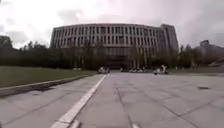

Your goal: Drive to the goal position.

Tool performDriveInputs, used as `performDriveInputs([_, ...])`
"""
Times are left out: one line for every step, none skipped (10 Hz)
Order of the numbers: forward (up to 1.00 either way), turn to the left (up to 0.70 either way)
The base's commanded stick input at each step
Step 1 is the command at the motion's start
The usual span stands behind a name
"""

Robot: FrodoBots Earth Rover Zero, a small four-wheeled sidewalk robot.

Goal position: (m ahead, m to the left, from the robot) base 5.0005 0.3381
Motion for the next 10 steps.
performDriveInputs([0.7, 0.0])
performDriveInputs([0.7, 0.0])
performDriveInputs([0.7, 0.0])
performDriveInputs([0.7, 0.0])
performDriveInputs([0.7, 0.0])
performDriveInputs([0.7, 0.0])
performDriveInputs([0.7, 0.0])
performDriveInputs([0.7, 0.0])
performDriveInputs([0.7, 0.0])
performDriveInputs([0.7, 0.0])
